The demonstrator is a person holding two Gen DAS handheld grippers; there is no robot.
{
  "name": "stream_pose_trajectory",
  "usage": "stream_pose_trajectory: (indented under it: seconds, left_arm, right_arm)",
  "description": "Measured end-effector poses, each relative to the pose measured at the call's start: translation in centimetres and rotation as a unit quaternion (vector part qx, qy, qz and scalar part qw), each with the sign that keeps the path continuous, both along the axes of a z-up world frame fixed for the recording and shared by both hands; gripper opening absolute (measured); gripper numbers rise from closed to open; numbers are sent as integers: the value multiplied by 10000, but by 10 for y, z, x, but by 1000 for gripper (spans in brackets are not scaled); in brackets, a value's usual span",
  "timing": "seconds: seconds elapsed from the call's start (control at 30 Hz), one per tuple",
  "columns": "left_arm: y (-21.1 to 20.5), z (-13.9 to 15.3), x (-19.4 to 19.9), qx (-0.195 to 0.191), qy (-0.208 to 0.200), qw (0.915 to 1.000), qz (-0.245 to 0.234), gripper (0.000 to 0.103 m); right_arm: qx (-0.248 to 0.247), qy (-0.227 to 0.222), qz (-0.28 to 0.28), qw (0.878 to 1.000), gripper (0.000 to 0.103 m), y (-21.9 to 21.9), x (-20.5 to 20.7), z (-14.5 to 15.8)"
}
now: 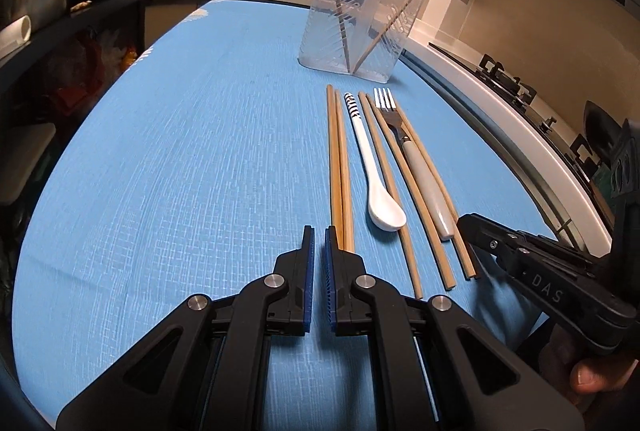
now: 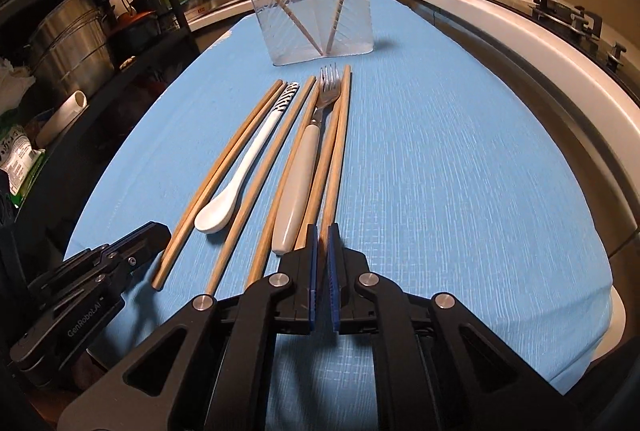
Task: Organize utensils
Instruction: 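Move both grippers back over the remaining utensils, then close the left gripper on a wooden chopstick while the right gripper grasps another chopstick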
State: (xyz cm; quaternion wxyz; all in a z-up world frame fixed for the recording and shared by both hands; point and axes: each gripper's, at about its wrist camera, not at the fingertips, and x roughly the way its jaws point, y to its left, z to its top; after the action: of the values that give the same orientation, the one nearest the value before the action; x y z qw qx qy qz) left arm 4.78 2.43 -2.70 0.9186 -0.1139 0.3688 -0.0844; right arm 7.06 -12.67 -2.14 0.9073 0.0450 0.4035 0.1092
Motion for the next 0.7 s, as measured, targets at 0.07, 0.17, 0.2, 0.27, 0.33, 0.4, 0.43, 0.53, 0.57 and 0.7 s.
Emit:
stream_pose_trajectory:
  seconds: [0.07,0.17,0.2,0.27,0.33,0.4,0.43,0.53,0.57,0.7]
  left_arm:
    - [-1,1,-1,-6,-35,10000,-24,5]
    - [-5,0,-2,20,-25,10000,-67,5]
    - [-6,0,-3,24,-42,10000,-54,5]
    - [-5,0,-2,-17,-58,10000,-58,5]
    - [-6,1,-3,-42,-81,9999,-90,5]
    - [-8,1,-4,-32,-94,9998,-149,5]
    - [-9,1,-4,-20,-105,9998,-157,5]
    - [-10,2,-5,-32,-134,9998,-163,5]
    - [-11,2,-5,-30,-133,9998,-177,5]
    - [-13,1,-6,-21,-122,9997,-225,5]
  right_arm:
    - [-3,23,-7,10000,8,-1,0,1]
    - [-20,36,-12,10000,8,-2,-1,1]
    - [-21,40,-14,10000,8,-2,-2,1]
    - [-34,48,-12,10000,8,-2,-2,1]
    - [-74,51,3,10000,8,-2,-3,2]
    - [-131,41,11,9999,7,-1,-3,2]
    - [-137,41,6,9999,6,-1,-3,2]
    - [-139,35,-97,9998,6,-5,-4,3]
    - [-136,45,-133,9998,6,-7,-5,3]
    - [-91,86,-239,9996,6,-14,-6,2]
